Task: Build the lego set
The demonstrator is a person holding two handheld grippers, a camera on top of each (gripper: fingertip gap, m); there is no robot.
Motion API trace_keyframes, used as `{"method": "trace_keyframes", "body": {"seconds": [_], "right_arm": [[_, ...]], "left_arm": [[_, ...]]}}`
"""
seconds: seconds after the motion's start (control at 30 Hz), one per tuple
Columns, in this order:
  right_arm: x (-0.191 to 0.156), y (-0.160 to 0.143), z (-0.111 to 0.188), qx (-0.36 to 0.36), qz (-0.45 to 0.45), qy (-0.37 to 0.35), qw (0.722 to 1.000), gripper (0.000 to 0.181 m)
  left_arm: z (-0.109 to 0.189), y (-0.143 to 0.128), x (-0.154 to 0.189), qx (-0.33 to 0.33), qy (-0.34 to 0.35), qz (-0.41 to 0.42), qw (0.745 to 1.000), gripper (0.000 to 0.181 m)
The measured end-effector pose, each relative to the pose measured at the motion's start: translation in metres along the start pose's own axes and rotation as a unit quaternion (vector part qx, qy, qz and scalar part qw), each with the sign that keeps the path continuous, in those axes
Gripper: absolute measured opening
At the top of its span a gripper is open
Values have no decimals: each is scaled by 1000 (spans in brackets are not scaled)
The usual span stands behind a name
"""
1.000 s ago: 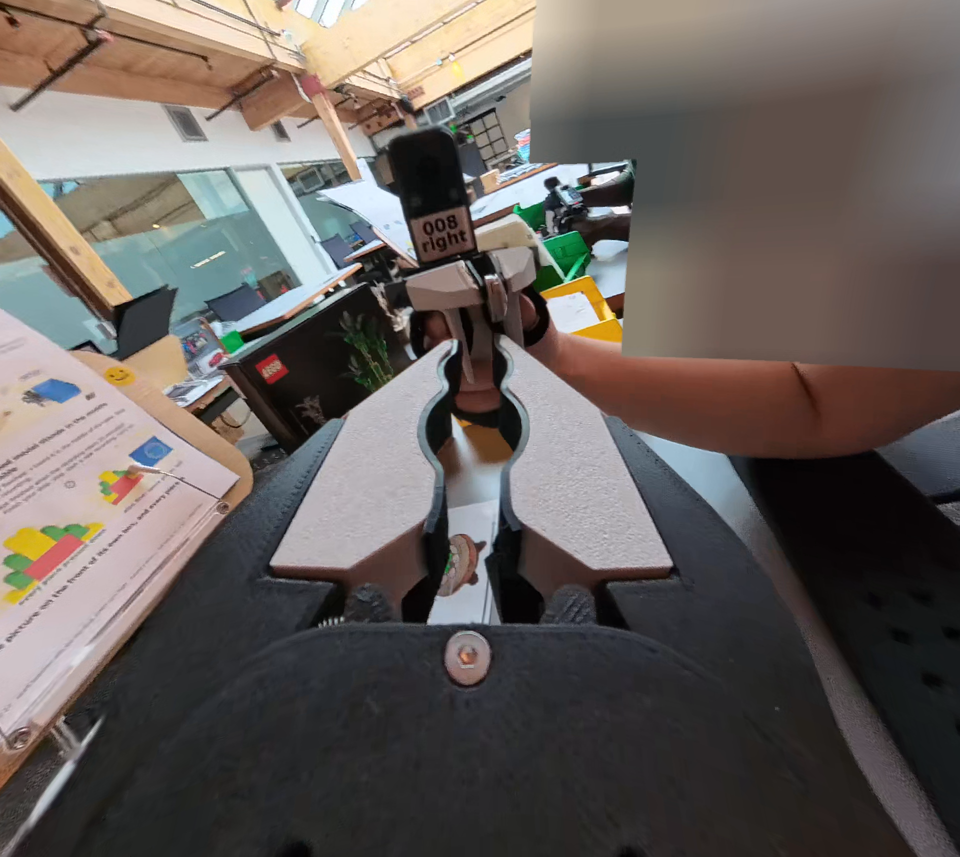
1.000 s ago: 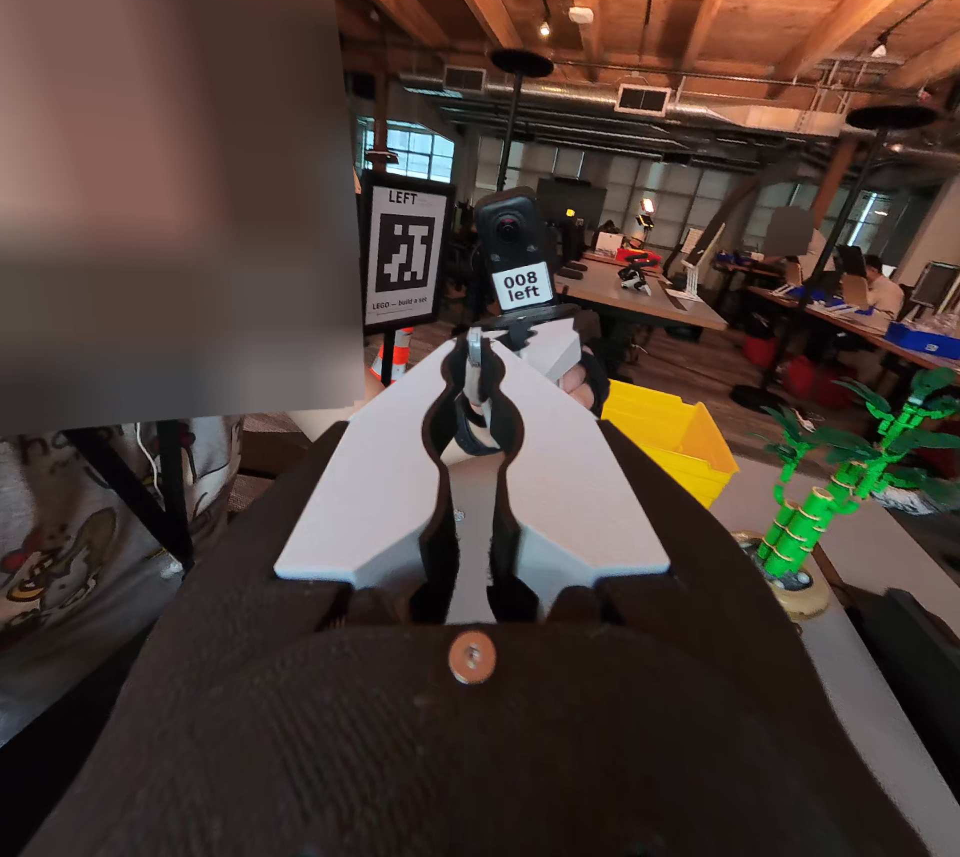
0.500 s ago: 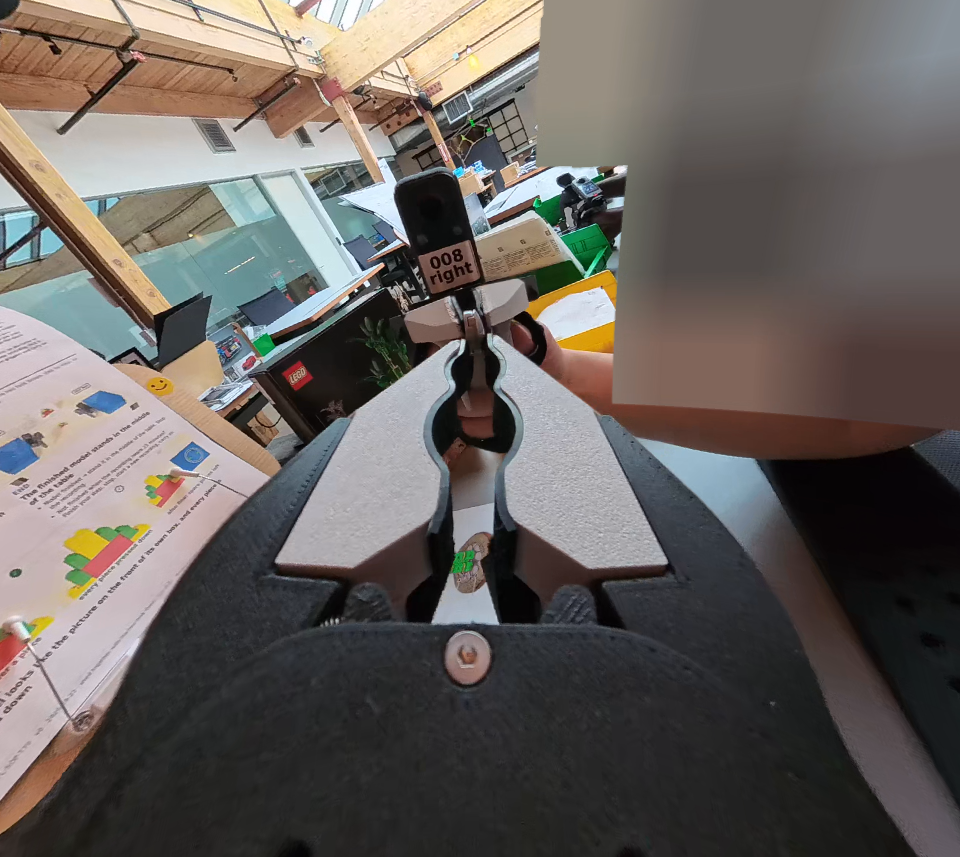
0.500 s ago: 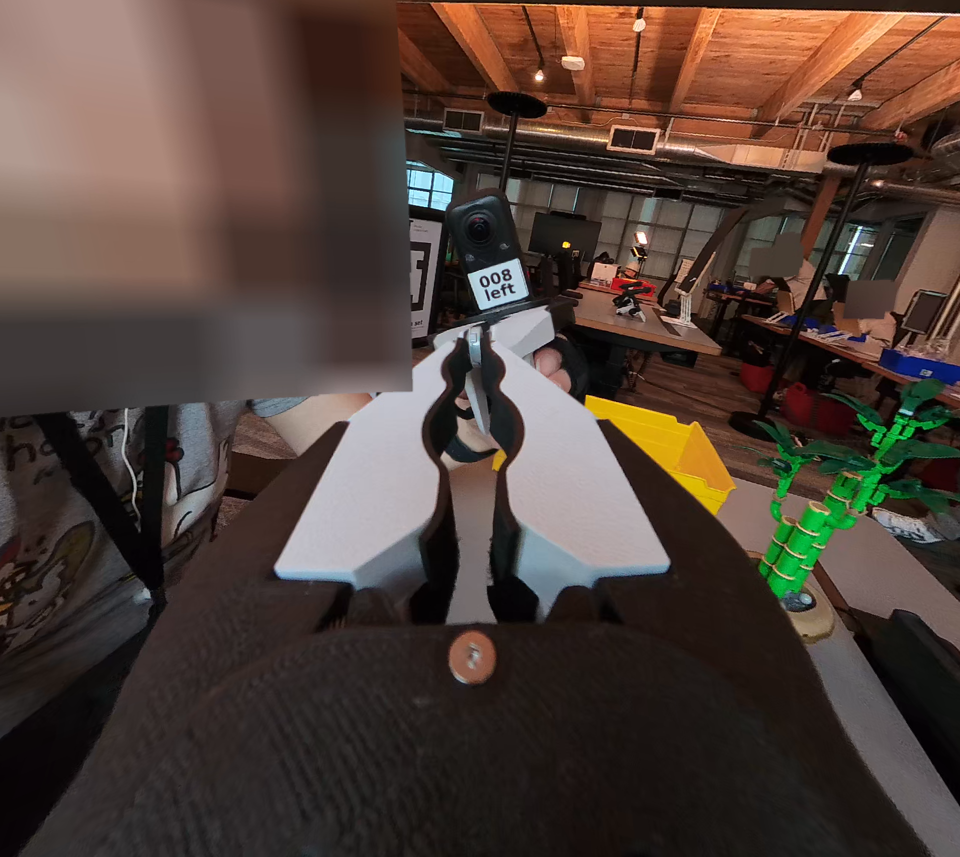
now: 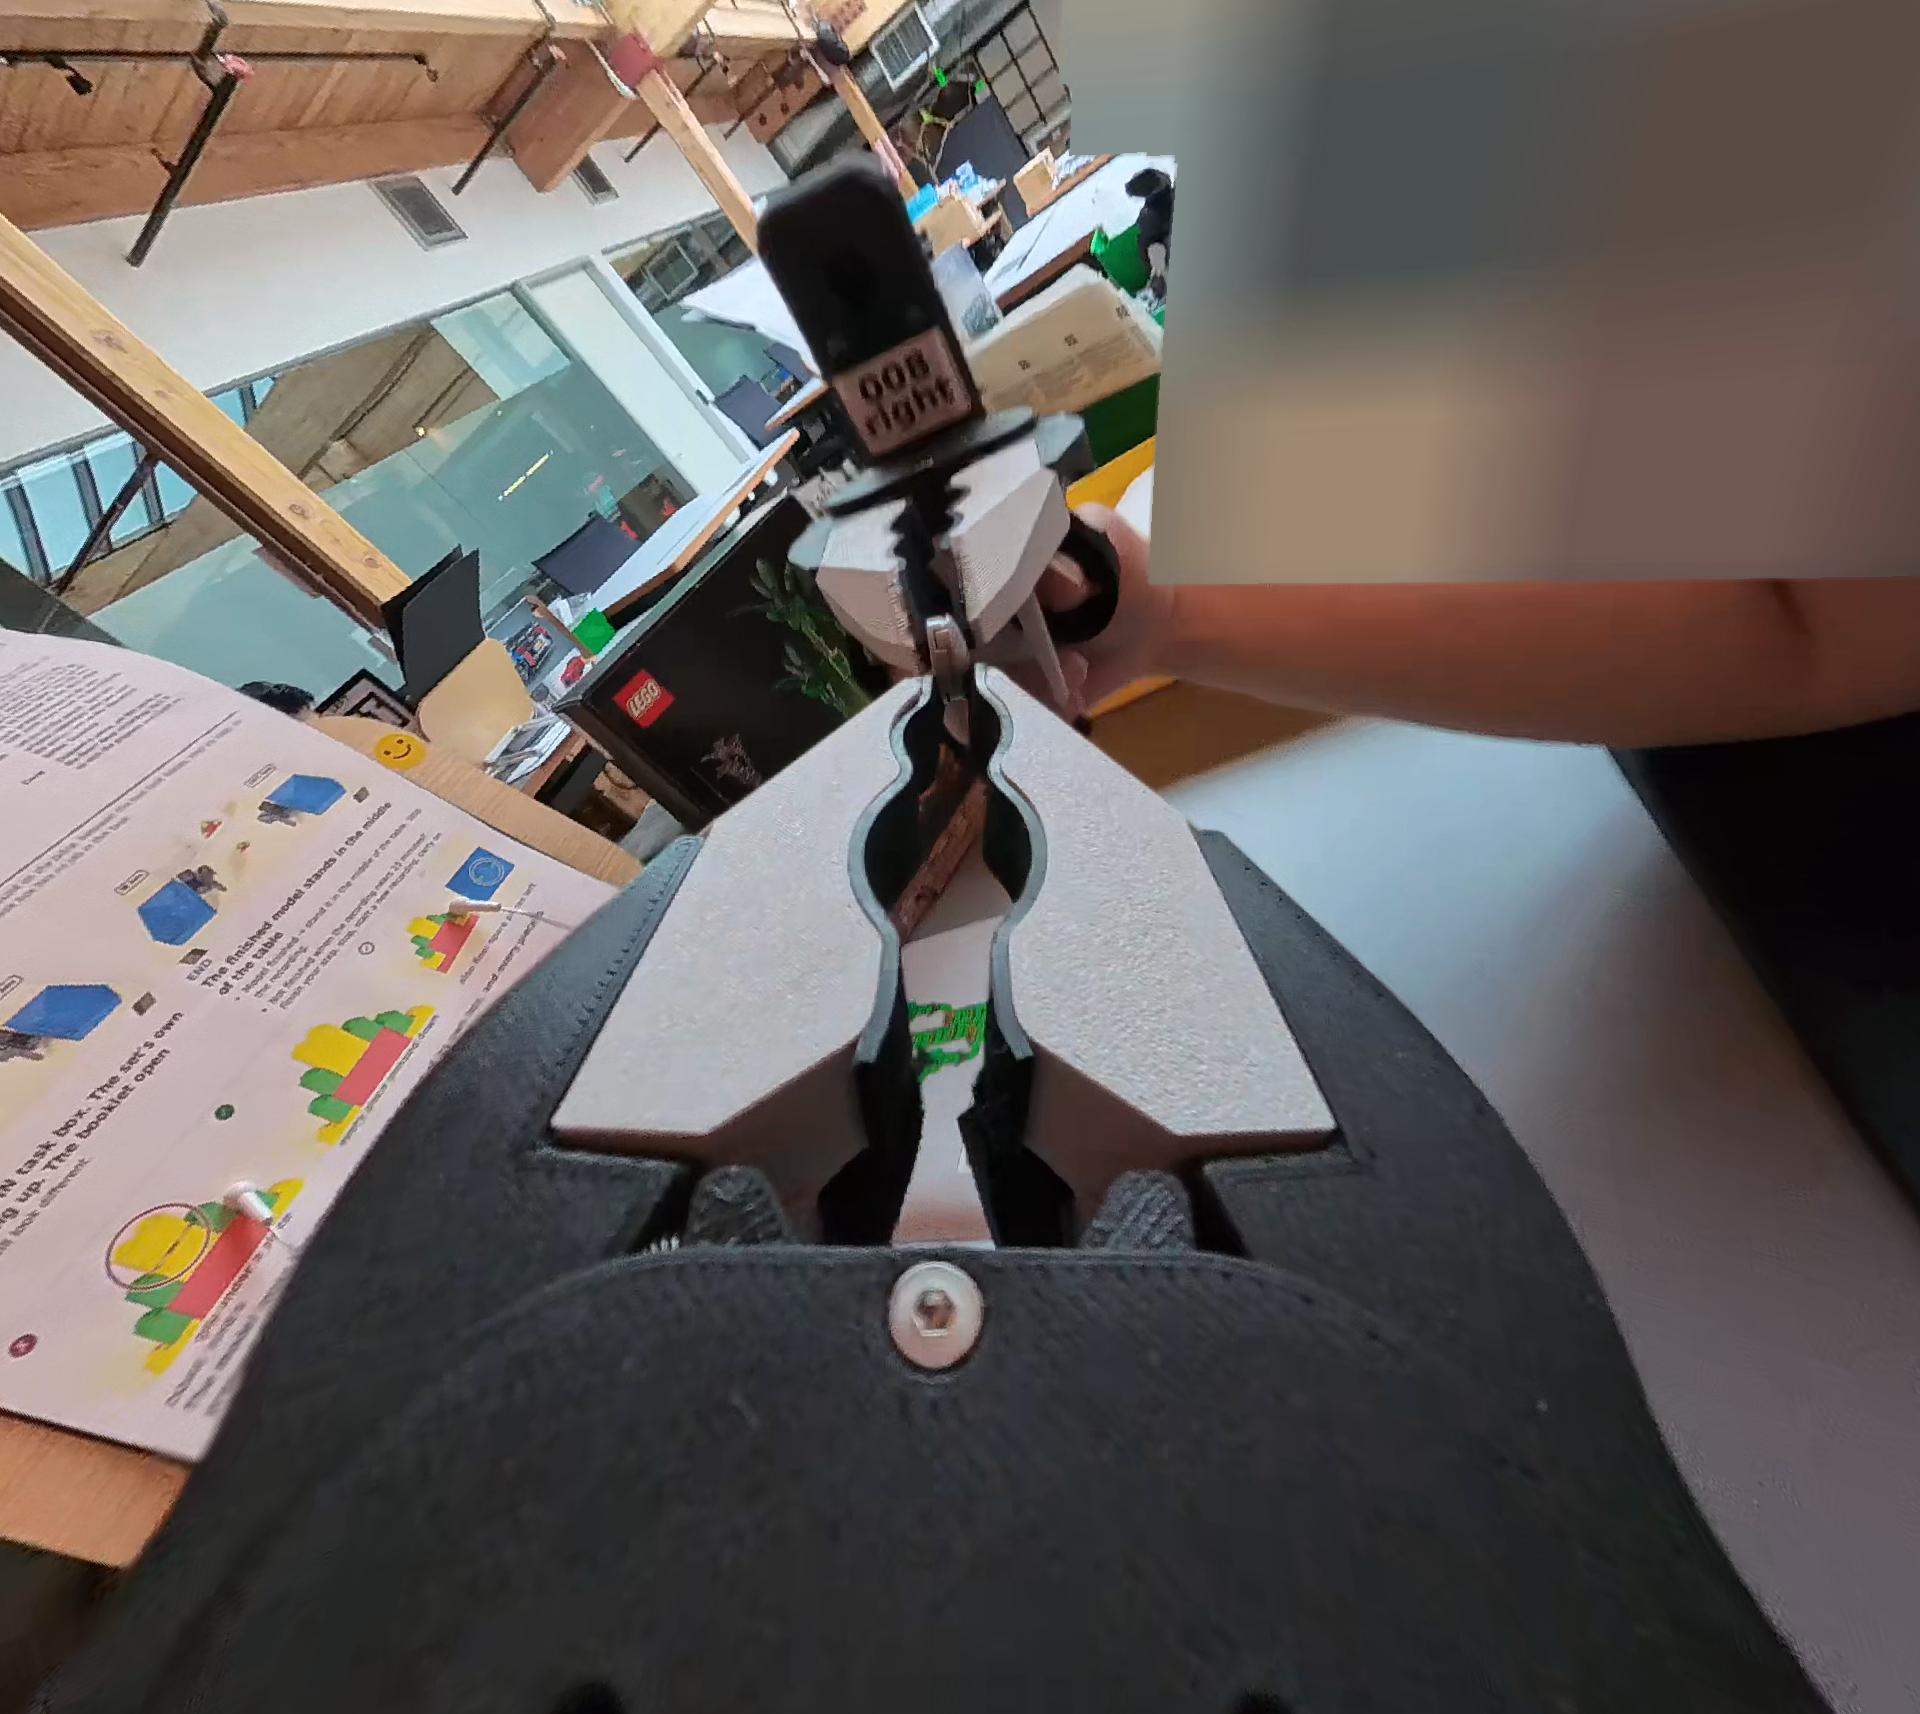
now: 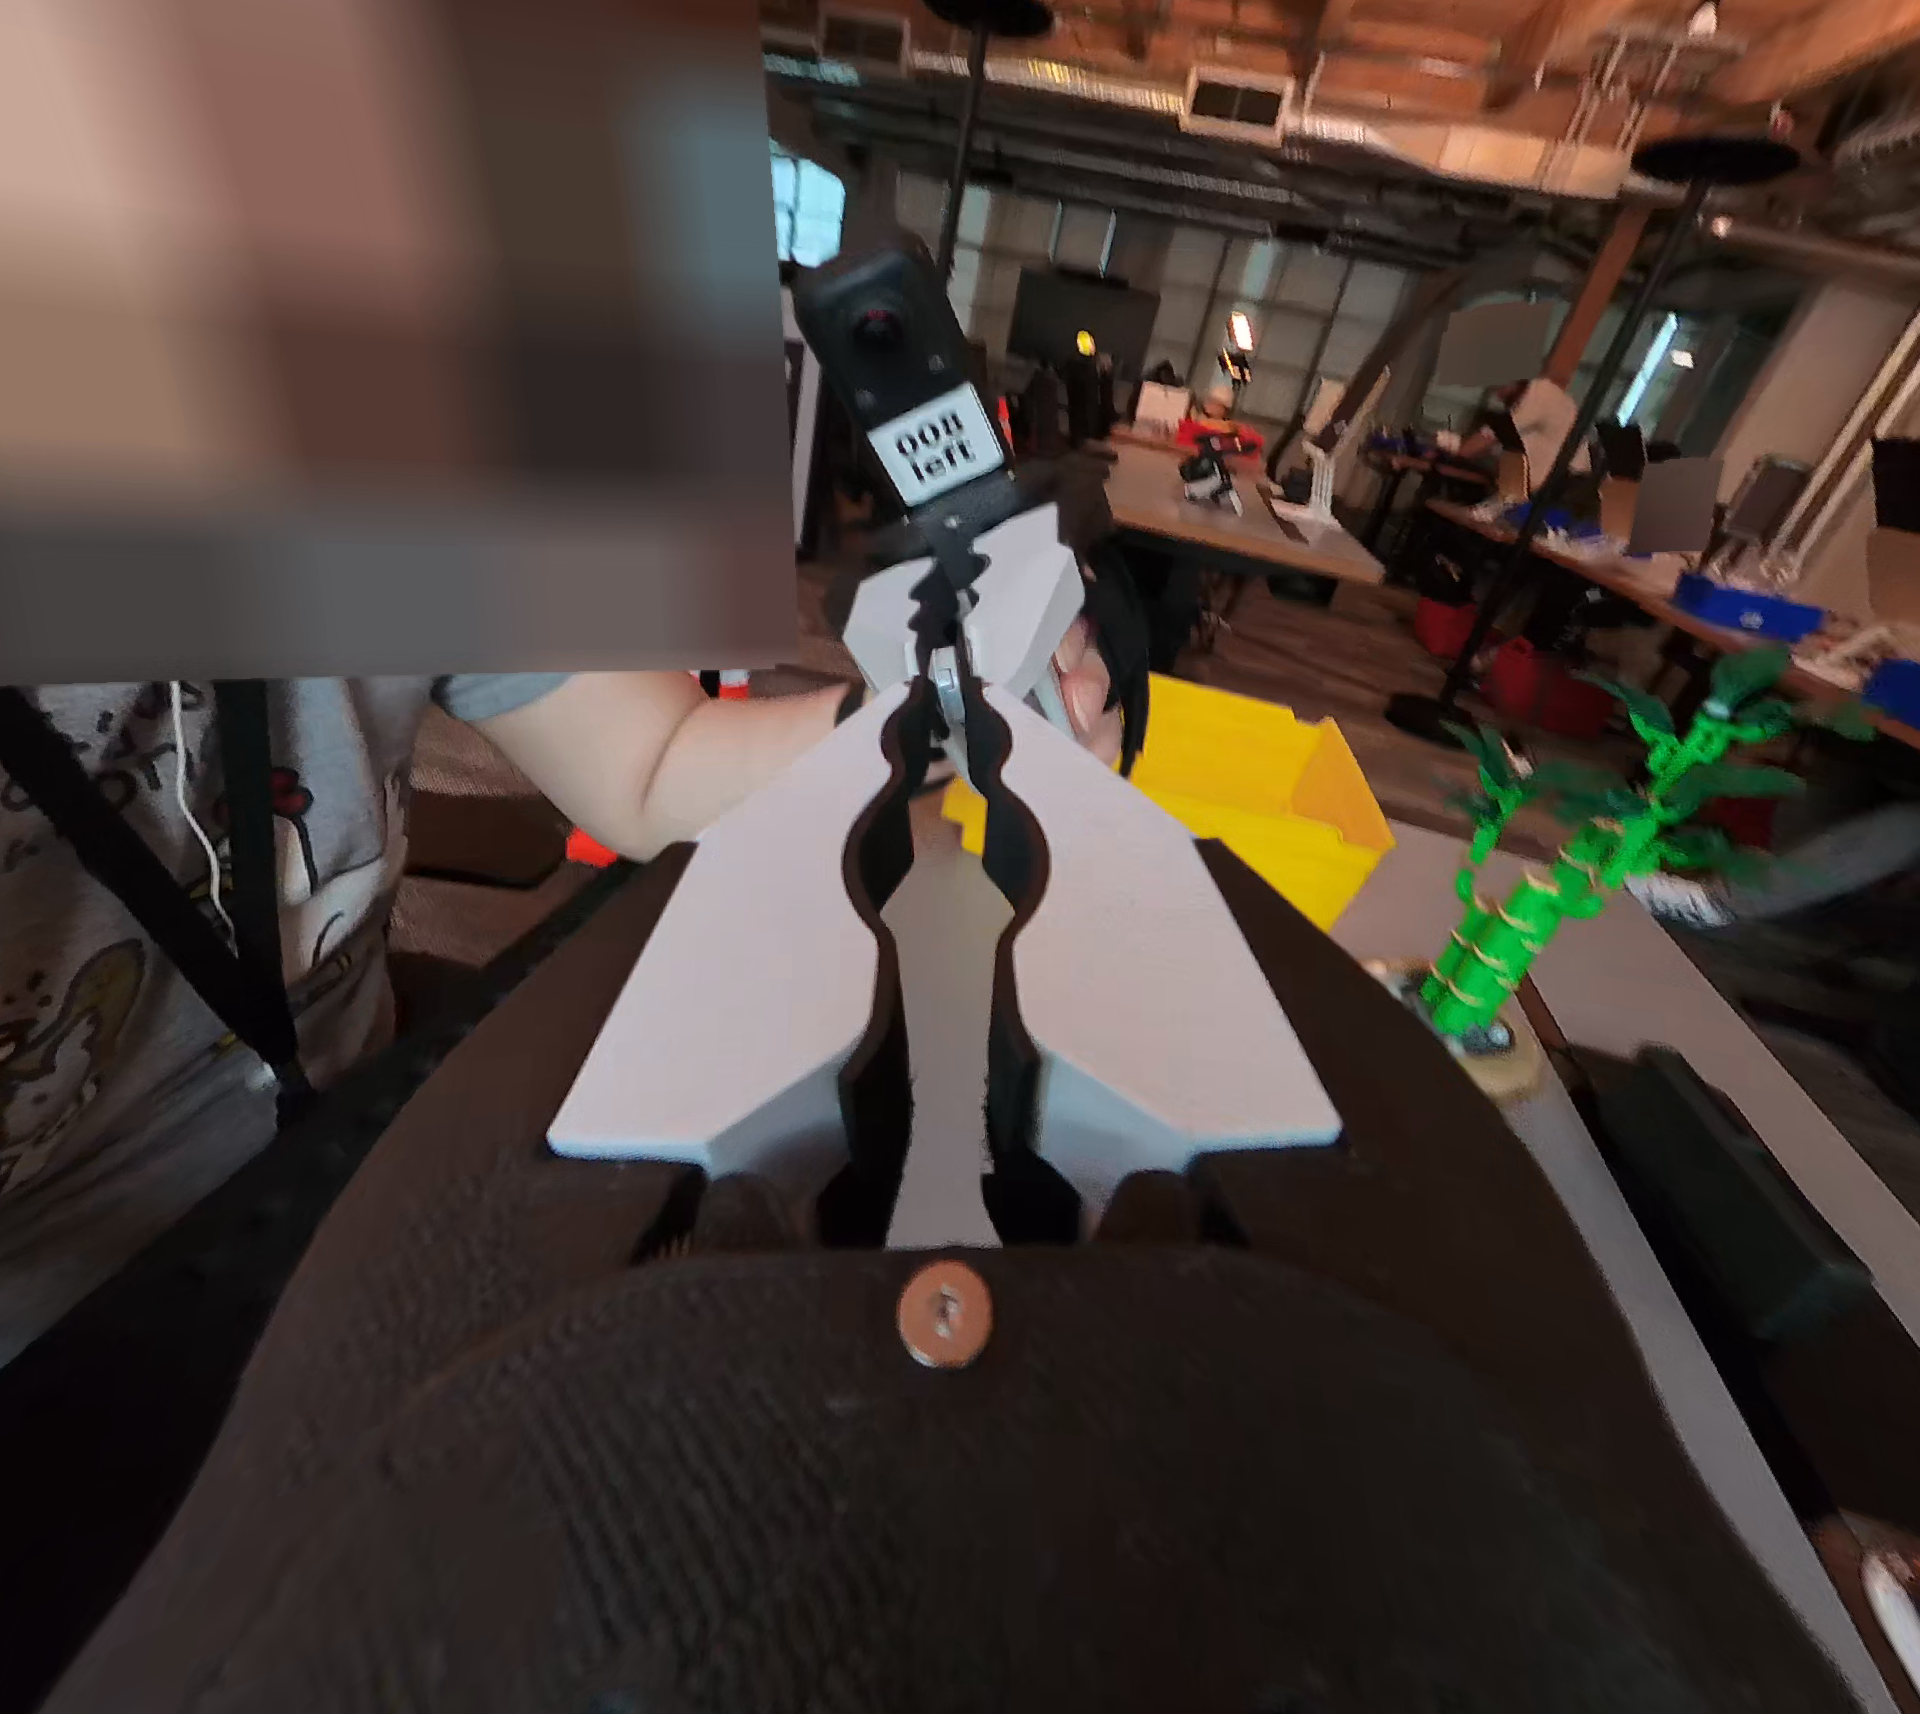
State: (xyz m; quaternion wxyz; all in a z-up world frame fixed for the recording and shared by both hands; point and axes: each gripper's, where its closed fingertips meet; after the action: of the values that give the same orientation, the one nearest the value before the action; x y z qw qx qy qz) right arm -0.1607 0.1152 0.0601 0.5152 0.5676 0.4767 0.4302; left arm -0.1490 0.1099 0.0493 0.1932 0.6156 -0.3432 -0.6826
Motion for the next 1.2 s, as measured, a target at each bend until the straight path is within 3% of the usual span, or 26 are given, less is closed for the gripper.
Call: {"method": "trace_keyframes", "body": {"seconds": [0.2,0.43,0.7,1.2], "right_arm": [[2,-14,3,-107,41,-74,991,12],[5,-23,-2,-176,104,-129,970,10],[5,-22,-2,-194,145,-146,959,10],[4,-24,-8,-199,173,-144,954,9]], "left_arm": [[2,-11,4,-53,7,-84,995,3],[3,-16,12,-79,-19,-101,992,3],[3,-17,12,-84,-13,-124,989,3],[5,-22,12,-104,-29,-87,990,3]]}}
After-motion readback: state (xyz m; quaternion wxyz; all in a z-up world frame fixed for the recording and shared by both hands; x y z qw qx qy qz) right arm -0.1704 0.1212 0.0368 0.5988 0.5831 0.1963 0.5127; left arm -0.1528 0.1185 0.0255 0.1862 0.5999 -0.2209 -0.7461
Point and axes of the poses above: each gripper's, where its closed fingertips meet, z back along the fingers, y out of its top, x = y × z across the jaws, and after that the axes turned 11 degrees about -z, right-handed
